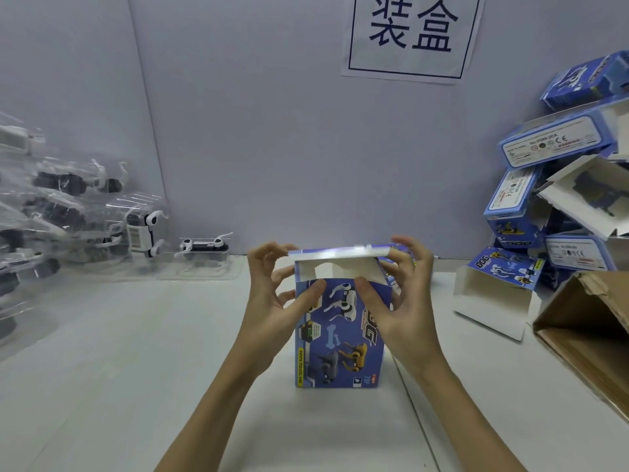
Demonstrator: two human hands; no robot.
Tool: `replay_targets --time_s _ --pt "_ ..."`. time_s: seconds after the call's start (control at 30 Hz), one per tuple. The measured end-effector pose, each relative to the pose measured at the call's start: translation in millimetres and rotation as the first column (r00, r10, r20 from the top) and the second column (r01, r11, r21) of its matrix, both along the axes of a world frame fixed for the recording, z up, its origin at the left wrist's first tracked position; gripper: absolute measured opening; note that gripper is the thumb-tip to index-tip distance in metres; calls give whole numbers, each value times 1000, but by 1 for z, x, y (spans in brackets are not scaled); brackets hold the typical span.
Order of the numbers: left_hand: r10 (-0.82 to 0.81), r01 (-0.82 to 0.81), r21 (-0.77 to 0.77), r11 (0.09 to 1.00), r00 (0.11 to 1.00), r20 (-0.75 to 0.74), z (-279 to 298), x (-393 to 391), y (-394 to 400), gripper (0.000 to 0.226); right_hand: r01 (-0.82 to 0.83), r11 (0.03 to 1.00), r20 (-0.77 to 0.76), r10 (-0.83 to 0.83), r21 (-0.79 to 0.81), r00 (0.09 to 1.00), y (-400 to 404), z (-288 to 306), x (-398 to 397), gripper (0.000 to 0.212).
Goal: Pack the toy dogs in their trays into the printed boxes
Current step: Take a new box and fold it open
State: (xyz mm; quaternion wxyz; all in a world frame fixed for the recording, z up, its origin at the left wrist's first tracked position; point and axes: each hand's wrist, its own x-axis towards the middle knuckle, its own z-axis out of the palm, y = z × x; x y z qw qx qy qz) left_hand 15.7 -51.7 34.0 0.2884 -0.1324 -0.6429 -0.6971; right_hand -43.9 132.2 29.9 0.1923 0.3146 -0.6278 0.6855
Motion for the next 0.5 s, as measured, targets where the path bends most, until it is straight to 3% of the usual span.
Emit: replay_targets --time_s 0.07,0.13,0.2,0.3,0.4,0.5 --pt "9 -10 -40 999 1000 -10 -1 -1 -1 63 -24 1000 20 24 11 1000 2 0 1 71" --pt "48 -48 -159 986 999 -7 -2 -1 -2 52 -13 997 -49 17 75 999 4 -1 0 50" --pt "101 -113 -275 955 993 -58 -7 -3 -4 40 0 987 -97 16 162 995 6 -6 -2 46" --pt "84 -95 -333 938 995 -50 -13 -4 -4 52 -120 981 48 114 153 992 7 -12 0 58" --pt "16 -14 -209 978 1000 9 -12 -4 -1 52 -193 977 147 179 91 973 6 -10 2 53" --pt "44 -43 -98 994 999 8 -8 -5 6 46 -143 985 120 131 100 984 2 -7 2 48"
